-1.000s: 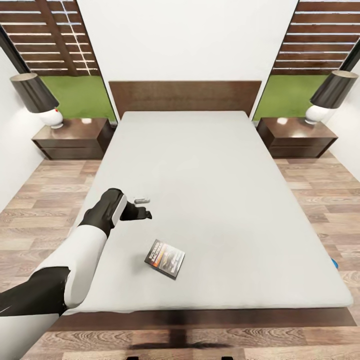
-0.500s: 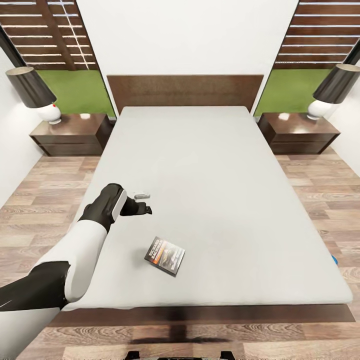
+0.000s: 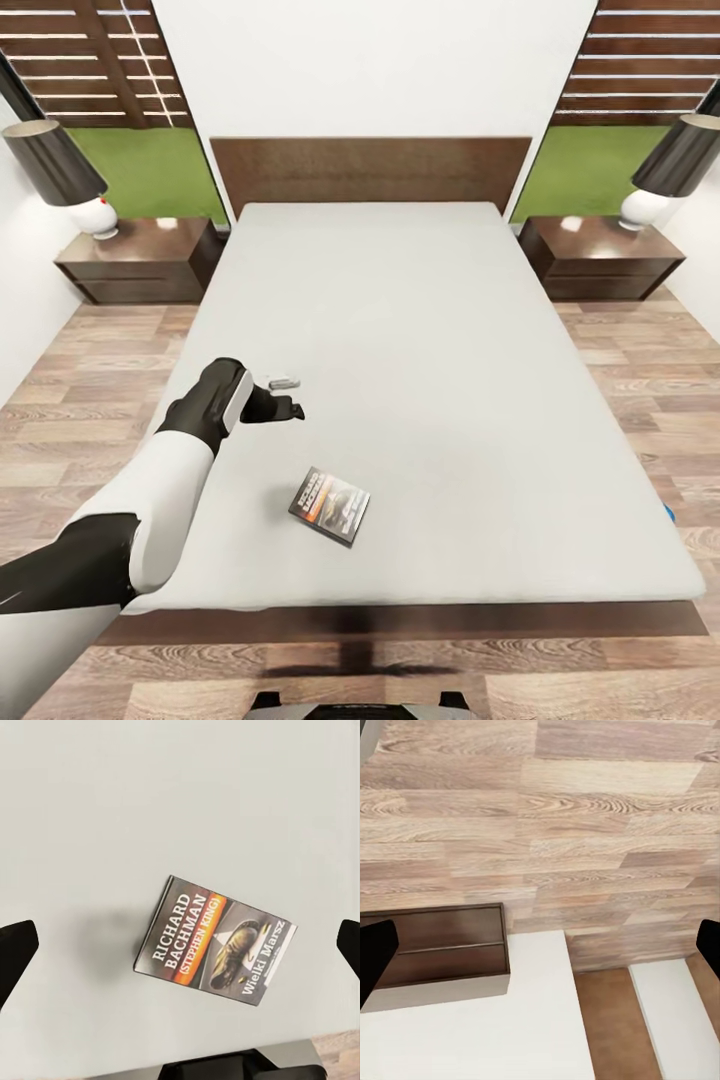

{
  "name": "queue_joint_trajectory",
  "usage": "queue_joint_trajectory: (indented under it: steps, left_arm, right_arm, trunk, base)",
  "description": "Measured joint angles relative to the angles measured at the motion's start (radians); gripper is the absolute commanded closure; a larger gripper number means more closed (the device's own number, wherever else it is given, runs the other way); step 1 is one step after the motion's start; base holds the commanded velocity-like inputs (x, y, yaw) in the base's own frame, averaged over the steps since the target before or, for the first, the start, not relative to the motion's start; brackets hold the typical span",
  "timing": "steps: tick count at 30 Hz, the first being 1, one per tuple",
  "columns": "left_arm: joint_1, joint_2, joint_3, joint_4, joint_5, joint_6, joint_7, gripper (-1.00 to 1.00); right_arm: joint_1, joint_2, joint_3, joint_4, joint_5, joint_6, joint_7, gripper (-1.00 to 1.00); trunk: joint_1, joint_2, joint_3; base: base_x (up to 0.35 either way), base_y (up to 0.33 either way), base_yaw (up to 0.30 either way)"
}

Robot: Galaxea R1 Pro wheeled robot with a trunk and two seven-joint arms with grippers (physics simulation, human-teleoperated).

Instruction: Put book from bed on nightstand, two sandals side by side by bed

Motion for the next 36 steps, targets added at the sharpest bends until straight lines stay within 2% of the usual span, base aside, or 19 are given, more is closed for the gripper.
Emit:
queue_joint_trajectory:
  steps: [36]
  left_arm:
    - [-0.013,0.003,0.001,0.000,0.002,0.000,0.000,-1.00]
  right_arm:
    - [0.000,-0.001,0.000,0.000,0.000,0.000,0.000,-1.00]
  trunk:
    - [0.000,0.000,-0.059]
  base:
    - [0.000,0.000,0.000]
